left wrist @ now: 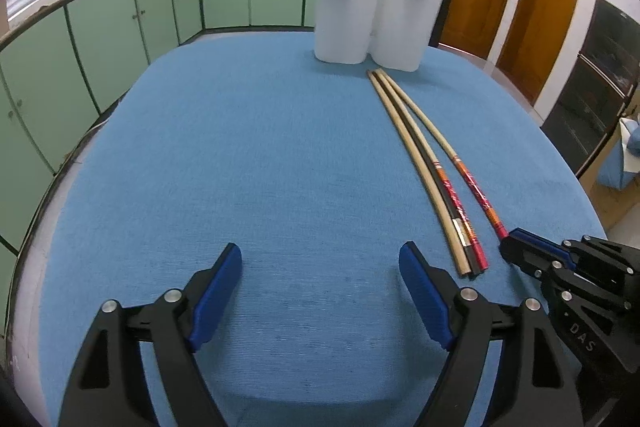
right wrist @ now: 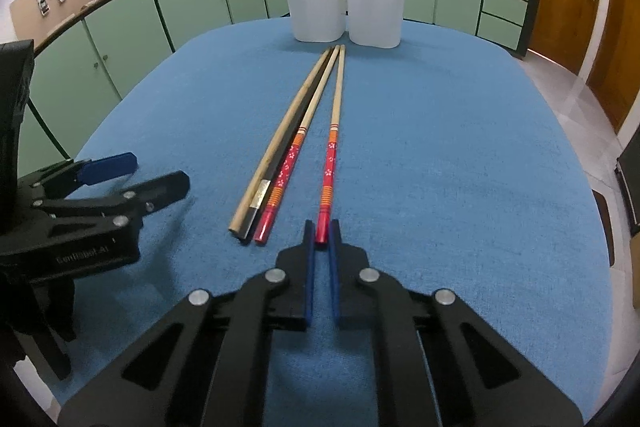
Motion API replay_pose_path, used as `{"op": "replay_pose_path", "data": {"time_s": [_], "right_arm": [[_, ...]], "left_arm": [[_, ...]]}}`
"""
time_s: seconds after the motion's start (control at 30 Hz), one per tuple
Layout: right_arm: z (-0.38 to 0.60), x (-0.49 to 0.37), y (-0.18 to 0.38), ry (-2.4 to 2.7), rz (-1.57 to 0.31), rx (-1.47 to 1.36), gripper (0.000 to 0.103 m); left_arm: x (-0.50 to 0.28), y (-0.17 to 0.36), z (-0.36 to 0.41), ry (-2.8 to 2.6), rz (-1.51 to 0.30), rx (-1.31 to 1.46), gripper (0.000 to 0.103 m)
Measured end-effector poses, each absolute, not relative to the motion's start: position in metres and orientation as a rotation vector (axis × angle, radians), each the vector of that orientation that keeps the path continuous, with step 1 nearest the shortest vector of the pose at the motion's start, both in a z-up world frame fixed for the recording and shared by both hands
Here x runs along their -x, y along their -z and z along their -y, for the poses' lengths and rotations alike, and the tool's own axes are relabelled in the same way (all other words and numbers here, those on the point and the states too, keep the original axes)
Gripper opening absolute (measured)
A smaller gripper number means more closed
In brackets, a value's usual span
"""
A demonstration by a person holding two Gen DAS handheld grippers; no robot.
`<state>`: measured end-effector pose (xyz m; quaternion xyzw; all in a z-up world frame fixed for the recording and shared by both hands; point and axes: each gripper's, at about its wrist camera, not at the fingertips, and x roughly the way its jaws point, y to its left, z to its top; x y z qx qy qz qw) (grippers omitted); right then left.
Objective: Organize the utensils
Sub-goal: 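Grasp a red-and-orange chopstick with the right gripper, then grasp a plain wooden chopstick with the left gripper while the right gripper holds its chopstick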
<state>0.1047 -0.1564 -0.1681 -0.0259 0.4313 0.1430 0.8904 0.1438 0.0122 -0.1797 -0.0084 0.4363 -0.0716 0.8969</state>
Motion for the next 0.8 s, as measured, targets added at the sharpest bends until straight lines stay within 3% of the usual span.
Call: {"op": "replay_pose_path", "data": {"time_s": [0.43, 0.8], "right_arm": [[0.198, -0.102, 0.17, -0.213, -0.896, 0.003, 0.005], [0.201, -0.103, 0.172, -0.216, -0.894, -0.008, 0.005]], "left_arm": [[-0.138, 0.182, 0.033, 0.237, -0.911, -0.04, 0.081], [-0.141, 0.182, 0.024, 0.165, -0.913, -0.055, 0.084]]}}
